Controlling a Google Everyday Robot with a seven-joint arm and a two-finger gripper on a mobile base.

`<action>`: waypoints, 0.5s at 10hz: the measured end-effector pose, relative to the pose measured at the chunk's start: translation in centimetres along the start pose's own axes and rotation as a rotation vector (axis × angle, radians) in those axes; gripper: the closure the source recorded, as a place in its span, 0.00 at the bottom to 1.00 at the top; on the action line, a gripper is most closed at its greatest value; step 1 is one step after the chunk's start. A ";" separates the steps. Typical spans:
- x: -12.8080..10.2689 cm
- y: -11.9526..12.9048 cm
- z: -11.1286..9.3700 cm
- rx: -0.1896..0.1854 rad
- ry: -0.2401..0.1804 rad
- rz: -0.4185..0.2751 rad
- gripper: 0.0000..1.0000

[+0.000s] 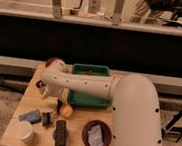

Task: Place brush in table surface

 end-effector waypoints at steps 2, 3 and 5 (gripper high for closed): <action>0.4 0.4 0.5 -0.002 0.004 0.011 0.20; 0.5 0.5 0.7 -0.003 0.002 0.014 0.20; 0.5 0.6 1.5 -0.009 -0.006 0.019 0.20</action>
